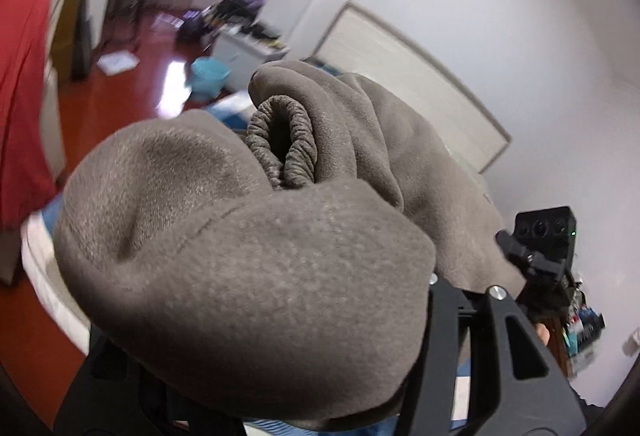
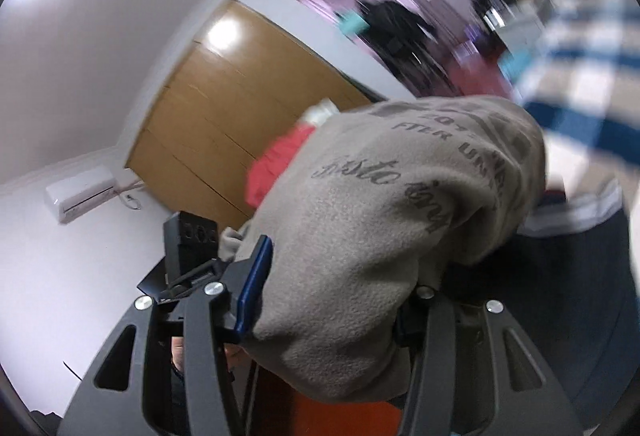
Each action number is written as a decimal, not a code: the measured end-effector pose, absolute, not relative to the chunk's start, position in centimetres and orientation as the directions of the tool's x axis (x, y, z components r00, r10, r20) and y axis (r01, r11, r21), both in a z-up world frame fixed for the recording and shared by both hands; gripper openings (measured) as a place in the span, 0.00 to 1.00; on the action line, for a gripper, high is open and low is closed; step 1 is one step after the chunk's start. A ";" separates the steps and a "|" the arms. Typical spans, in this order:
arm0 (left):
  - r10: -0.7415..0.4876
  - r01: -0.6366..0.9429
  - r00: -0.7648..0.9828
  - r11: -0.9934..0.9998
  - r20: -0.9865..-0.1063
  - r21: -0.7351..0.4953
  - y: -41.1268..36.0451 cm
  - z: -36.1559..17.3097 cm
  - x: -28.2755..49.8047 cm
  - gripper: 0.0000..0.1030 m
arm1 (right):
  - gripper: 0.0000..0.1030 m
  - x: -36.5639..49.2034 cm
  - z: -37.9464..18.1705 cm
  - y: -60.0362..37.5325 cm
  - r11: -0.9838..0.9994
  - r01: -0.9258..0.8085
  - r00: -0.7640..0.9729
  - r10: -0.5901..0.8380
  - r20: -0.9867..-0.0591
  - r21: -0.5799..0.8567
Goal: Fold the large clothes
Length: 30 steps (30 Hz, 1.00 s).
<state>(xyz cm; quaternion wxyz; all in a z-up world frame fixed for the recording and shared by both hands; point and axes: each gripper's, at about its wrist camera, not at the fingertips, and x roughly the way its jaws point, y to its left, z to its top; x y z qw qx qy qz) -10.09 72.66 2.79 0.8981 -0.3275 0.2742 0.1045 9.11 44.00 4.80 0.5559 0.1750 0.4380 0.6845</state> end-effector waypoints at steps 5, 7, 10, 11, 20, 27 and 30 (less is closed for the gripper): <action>-0.080 -0.392 0.795 0.688 -0.601 -0.611 70.5 -10.2 -11.2 0.51 | 0.49 9.3 -7.3 40.3 0.130 -0.523 -0.347 0.870 -0.350 0.842; -0.119 -0.363 0.824 0.639 -0.554 -0.678 69.6 -12.6 -12.5 0.56 | 0.53 9.4 -10.5 37.8 0.183 -0.475 -0.347 0.860 -0.374 0.861; -0.155 -0.336 0.839 0.606 -0.522 -0.721 68.2 -14.0 -13.4 0.61 | 0.68 8.2 -11.7 36.4 0.257 -0.494 -0.327 0.831 -0.451 0.831; -0.162 -0.333 0.839 0.602 -0.519 -0.726 67.7 -14.1 -13.8 0.67 | 0.77 7.8 -11.6 35.9 0.281 -0.513 -0.312 0.819 -0.481 0.811; -0.057 -0.383 0.805 0.710 -0.590 -0.591 64.3 -10.7 -19.3 0.93 | 0.96 5.6 -2.6 30.7 0.258 -0.645 -0.184 0.862 -0.473 0.720; 0.009 -0.373 0.836 0.742 -0.548 -0.557 61.9 -9.2 -25.4 0.93 | 0.96 3.5 1.5 41.8 0.156 -0.646 -0.296 0.852 -0.433 0.747; 0.012 -0.378 0.851 0.708 -0.525 -0.597 61.2 -9.4 -28.1 0.93 | 0.96 2.5 -0.4 47.5 0.253 -0.620 -0.291 0.805 -0.517 0.743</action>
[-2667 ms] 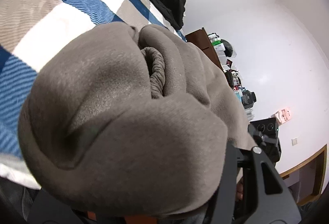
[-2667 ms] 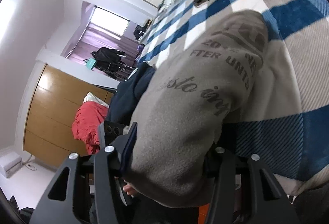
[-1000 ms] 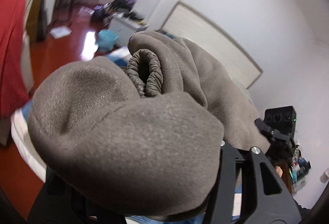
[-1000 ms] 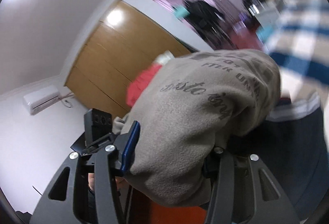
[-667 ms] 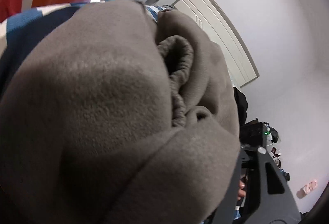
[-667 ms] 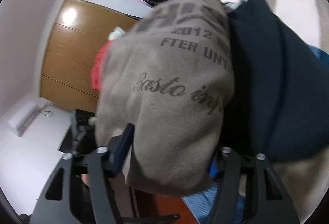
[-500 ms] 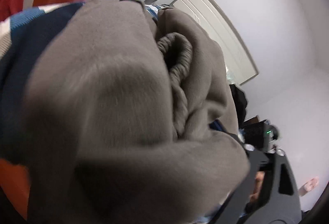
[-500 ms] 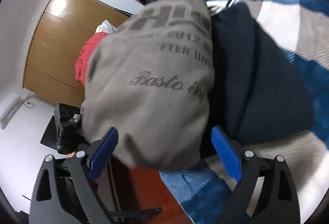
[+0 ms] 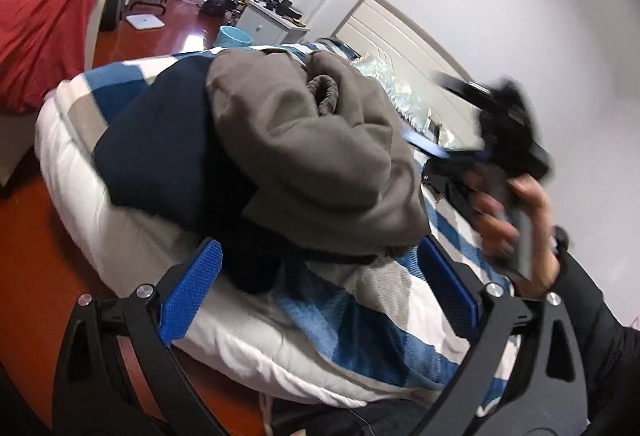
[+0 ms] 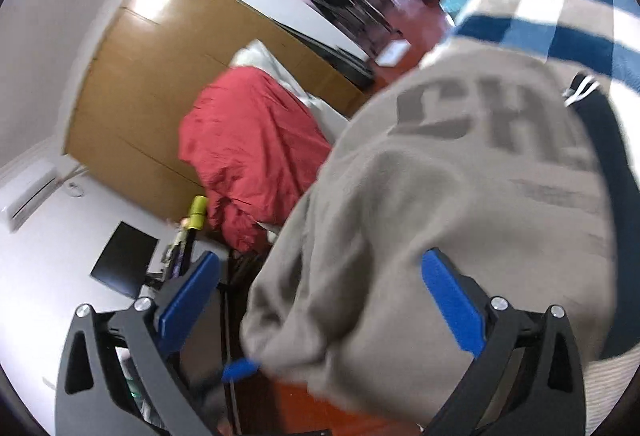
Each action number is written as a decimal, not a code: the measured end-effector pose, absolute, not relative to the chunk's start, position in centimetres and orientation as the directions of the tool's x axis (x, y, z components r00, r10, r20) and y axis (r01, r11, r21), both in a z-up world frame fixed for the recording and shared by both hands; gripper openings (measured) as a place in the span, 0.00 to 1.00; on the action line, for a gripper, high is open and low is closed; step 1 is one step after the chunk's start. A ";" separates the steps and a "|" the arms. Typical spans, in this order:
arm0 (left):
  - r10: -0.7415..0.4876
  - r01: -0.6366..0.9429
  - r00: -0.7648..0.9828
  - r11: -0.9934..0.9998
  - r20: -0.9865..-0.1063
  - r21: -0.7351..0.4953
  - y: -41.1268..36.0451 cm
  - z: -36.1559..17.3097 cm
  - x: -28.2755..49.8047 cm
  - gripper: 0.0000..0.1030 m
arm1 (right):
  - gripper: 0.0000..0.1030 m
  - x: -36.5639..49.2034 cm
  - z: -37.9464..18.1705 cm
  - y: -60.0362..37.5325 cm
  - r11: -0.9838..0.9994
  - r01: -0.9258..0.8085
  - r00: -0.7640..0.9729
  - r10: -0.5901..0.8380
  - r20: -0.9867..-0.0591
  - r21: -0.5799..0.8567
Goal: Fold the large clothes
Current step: 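Carry the bundle with both grippers and set it on the bed edge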
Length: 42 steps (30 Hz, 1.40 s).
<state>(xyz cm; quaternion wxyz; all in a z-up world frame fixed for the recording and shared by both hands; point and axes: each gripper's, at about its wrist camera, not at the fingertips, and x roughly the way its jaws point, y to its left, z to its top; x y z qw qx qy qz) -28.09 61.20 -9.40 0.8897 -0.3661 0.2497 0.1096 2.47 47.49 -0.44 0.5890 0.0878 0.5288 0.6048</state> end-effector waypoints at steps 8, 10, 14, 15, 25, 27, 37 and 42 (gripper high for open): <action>0.019 -0.412 0.858 0.622 -0.513 -0.666 59.9 -13.4 -32.1 0.93 | 0.96 -3.4 -2.3 56.0 0.325 -0.703 -0.265 0.705 -0.657 0.633; -0.004 -0.406 0.863 0.591 -0.505 -0.697 59.5 -14.7 -32.7 0.93 | 0.96 -5.1 -2.6 56.7 0.314 -0.756 -0.255 0.666 -0.701 0.574; -0.026 -0.397 0.864 0.579 -0.503 -0.712 59.1 -15.7 -32.7 0.93 | 0.96 -4.9 -0.4 54.1 0.237 -0.697 -0.321 0.741 -0.590 0.677; -0.029 -0.392 0.866 0.581 -0.500 -0.713 58.9 -15.8 -32.7 0.93 | 0.96 -4.9 0.2 53.3 0.225 -0.681 -0.333 0.752 -0.569 0.697; -0.029 -0.378 0.872 0.593 -0.488 -0.711 57.4 -15.5 -33.6 0.93 | 0.96 -7.5 -3.1 57.4 0.309 -0.695 -0.335 0.661 -0.672 0.650; -0.016 -0.390 0.870 0.587 -0.493 -0.709 57.1 -15.4 -34.0 0.93 | 0.96 -8.3 -4.4 58.8 0.312 -0.743 -0.319 0.611 -0.724 0.592; 0.109 -0.444 0.839 0.702 -0.533 -0.556 54.9 -11.4 -32.6 0.94 | 0.96 -7.7 2.8 49.3 0.161 -0.783 -0.312 0.734 -0.603 0.601; 0.219 -0.487 0.791 0.790 -0.571 -0.371 53.1 -7.5 -29.8 0.94 | 0.96 -7.9 6.2 39.9 0.175 -0.856 -0.163 0.801 -0.576 0.486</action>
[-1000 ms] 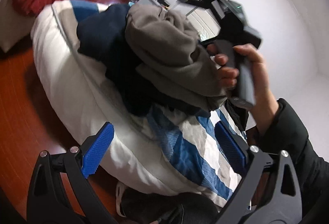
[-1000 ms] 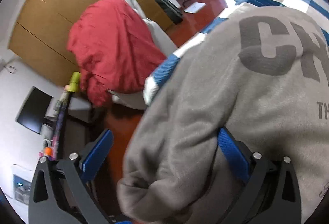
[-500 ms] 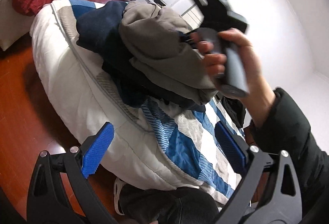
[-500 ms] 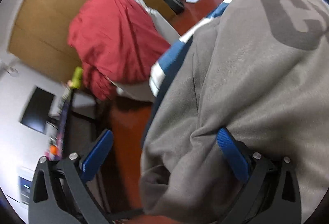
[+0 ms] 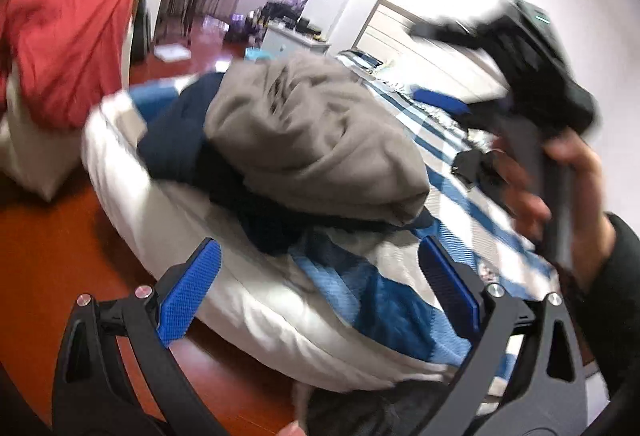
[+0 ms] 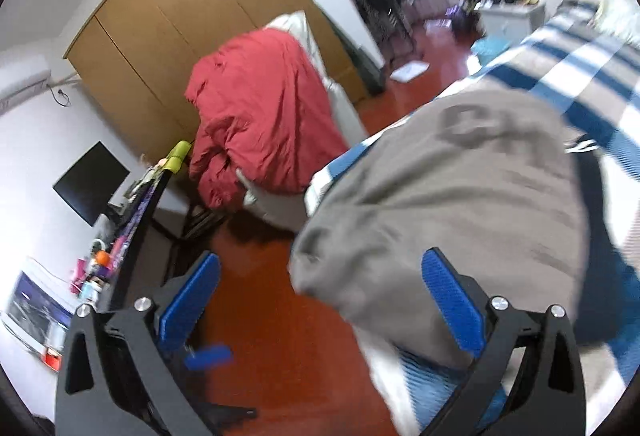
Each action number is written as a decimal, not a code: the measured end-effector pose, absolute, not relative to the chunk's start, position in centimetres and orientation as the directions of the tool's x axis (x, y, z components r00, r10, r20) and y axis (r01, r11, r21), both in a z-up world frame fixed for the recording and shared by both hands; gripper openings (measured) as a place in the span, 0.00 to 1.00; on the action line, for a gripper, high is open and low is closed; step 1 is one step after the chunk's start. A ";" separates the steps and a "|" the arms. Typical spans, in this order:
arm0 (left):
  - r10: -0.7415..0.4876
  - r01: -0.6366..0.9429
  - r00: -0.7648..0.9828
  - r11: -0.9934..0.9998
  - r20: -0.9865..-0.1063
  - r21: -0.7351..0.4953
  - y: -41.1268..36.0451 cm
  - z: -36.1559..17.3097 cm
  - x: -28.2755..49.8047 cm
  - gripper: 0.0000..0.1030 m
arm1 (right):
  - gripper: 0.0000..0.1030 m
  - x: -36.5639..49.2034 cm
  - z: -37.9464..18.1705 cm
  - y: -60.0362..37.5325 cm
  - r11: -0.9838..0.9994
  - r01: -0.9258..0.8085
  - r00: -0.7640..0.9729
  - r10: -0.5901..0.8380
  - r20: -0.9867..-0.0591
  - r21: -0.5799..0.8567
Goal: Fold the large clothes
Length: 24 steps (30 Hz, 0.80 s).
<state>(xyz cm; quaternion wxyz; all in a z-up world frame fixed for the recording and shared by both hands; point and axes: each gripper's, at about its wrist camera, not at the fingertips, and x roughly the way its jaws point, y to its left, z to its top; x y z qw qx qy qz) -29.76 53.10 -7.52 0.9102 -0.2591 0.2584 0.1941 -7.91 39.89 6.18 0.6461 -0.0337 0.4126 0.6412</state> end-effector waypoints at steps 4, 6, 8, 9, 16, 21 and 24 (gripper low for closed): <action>0.321 -0.519 0.773 0.816 -0.548 -0.254 52.2 -4.7 -27.9 0.94 | 0.96 -8.8 6.1 34.5 0.231 -0.888 -0.060 0.799 -0.599 0.397; 0.345 -0.528 0.769 0.818 -0.538 -0.230 52.1 -3.6 -27.1 0.94 | 0.96 -8.7 5.6 31.8 0.277 -0.877 -0.005 0.811 -0.585 0.392; 0.352 -0.528 0.767 0.822 -0.536 -0.215 52.1 -2.6 -26.1 0.94 | 0.96 -8.1 4.8 30.2 0.290 -0.856 -0.009 0.819 -0.574 0.428; 0.357 -0.532 0.762 0.820 -0.540 -0.209 52.2 -2.3 -25.6 0.94 | 0.96 -7.8 4.3 29.4 0.307 -0.841 -0.009 0.814 -0.581 0.445; 0.378 -0.559 0.699 0.819 -0.607 -0.134 51.4 -1.8 -22.1 0.94 | 0.96 -6.7 2.5 27.8 0.368 -0.815 0.017 0.787 -0.616 0.448; 0.371 -0.547 0.703 0.827 -0.607 -0.128 50.4 -1.3 -21.5 0.94 | 0.96 -7.9 2.4 28.3 0.340 -0.860 0.035 0.783 -0.620 0.381; 0.377 -0.550 0.699 0.827 -0.608 -0.119 50.0 -1.1 -21.4 0.94 | 0.96 -8.0 2.4 28.2 0.331 -0.865 0.032 0.786 -0.617 0.377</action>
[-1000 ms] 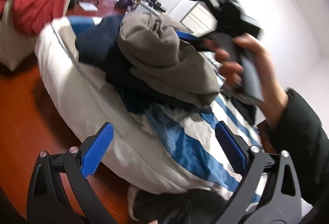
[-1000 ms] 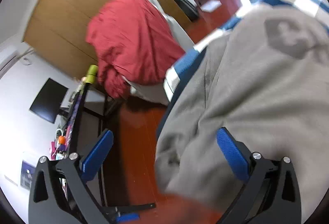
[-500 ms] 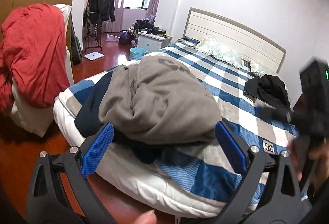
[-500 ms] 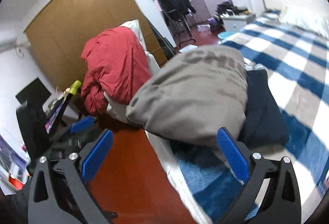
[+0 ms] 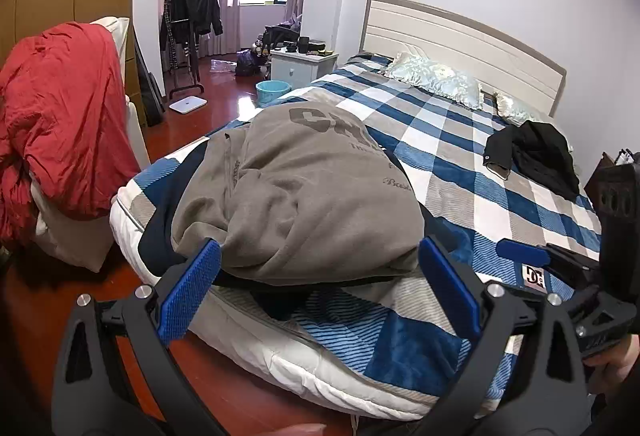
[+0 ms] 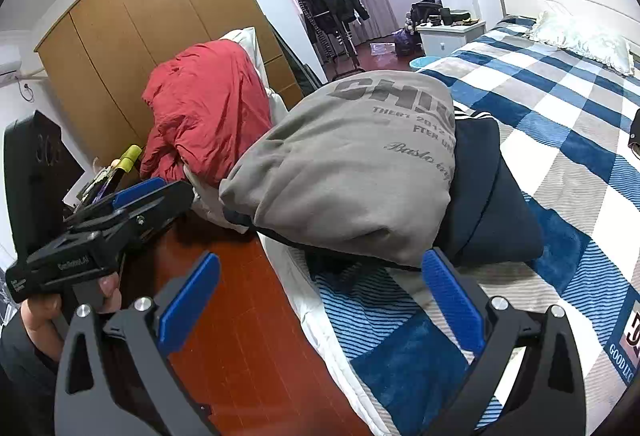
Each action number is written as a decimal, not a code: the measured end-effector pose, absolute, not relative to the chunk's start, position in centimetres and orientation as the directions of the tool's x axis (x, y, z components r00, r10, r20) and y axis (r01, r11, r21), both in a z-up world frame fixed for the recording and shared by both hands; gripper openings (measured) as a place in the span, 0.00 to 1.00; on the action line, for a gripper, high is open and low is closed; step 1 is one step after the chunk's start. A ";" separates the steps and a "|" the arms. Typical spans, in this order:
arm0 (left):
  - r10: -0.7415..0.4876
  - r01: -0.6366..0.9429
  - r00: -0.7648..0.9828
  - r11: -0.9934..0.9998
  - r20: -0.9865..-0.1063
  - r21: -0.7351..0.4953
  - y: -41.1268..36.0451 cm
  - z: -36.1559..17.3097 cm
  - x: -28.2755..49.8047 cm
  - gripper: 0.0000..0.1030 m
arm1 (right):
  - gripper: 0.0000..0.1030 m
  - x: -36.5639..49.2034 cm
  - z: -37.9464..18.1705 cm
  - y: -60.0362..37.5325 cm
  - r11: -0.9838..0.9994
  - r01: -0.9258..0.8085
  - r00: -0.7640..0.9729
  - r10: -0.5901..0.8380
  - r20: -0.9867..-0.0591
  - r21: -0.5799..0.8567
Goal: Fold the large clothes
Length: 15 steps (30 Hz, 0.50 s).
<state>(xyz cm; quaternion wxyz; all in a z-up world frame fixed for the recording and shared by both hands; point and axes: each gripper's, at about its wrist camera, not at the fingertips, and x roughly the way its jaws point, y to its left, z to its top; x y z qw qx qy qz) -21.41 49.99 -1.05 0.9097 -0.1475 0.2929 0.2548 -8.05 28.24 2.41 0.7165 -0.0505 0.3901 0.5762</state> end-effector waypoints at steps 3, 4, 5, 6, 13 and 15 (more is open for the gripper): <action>0.383 -0.551 0.696 0.827 -0.607 -0.111 49.9 -0.7 -21.0 0.94 | 0.96 -8.1 2.5 28.2 0.331 -0.869 0.041 0.789 -0.613 0.368; 0.384 -0.552 0.696 0.827 -0.607 -0.110 49.8 -0.6 -20.8 0.94 | 0.96 -8.1 2.6 28.2 0.332 -0.870 0.045 0.791 -0.610 0.365; 0.386 -0.553 0.695 0.826 -0.607 -0.108 49.8 -0.5 -20.8 0.94 | 0.96 -8.1 2.7 28.2 0.333 -0.870 0.049 0.793 -0.607 0.365; 0.387 -0.553 0.695 0.826 -0.606 -0.107 49.8 -0.4 -20.7 0.94 | 0.96 -8.0 2.8 28.1 0.334 -0.869 0.054 0.798 -0.600 0.365; 0.383 -0.549 0.697 0.829 -0.606 -0.109 49.7 -0.2 -20.5 0.94 | 0.96 -8.0 3.3 28.0 0.328 -0.875 0.067 0.812 -0.580 0.357; 0.383 -0.550 0.698 0.828 -0.605 -0.110 49.7 -0.2 -20.5 0.94 | 0.96 -8.2 3.3 28.1 0.323 -0.877 0.065 0.814 -0.578 0.357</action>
